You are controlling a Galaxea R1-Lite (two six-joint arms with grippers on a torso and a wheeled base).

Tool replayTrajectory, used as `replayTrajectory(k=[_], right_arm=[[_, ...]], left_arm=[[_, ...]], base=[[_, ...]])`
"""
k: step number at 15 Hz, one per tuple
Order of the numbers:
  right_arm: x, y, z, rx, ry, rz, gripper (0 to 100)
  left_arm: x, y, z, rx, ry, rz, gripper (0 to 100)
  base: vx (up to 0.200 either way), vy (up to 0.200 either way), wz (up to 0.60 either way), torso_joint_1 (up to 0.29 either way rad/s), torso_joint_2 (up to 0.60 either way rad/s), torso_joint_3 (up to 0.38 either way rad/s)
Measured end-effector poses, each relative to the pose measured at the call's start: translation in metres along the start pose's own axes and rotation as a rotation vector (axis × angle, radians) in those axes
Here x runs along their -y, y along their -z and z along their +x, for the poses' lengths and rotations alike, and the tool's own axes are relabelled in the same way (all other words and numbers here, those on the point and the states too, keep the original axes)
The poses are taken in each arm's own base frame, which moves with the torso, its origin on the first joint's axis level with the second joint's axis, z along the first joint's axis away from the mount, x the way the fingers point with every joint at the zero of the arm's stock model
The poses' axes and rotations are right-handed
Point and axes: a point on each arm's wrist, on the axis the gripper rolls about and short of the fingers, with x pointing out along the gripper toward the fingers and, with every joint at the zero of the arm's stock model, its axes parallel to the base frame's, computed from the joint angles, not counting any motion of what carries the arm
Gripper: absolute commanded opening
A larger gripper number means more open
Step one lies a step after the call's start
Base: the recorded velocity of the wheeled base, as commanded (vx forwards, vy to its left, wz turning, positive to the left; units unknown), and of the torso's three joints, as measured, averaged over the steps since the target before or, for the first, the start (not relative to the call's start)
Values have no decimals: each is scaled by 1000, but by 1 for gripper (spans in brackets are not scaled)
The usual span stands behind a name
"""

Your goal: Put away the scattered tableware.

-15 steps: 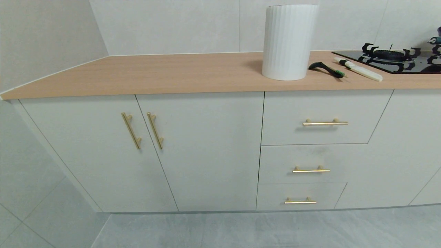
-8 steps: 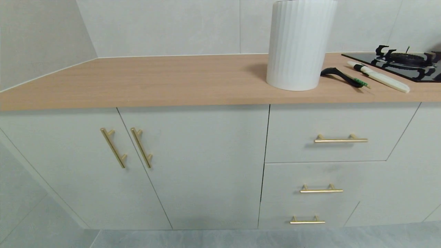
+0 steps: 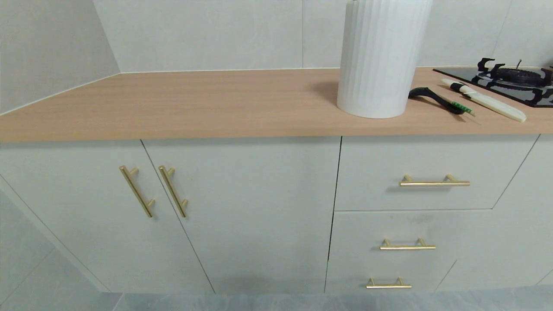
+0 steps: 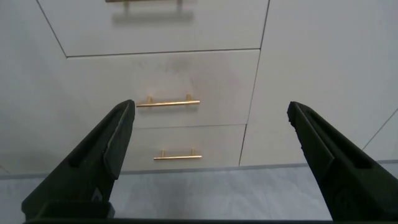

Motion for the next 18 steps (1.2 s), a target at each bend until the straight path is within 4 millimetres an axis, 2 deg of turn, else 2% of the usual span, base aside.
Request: replayTrajectory(k=[18], right_arm=[[0,-1,1,-10,-8,-51,100]], left_arm=[[0,0,0,-1,0,-3,100]], base=[[0,0,0,0,0,0]])
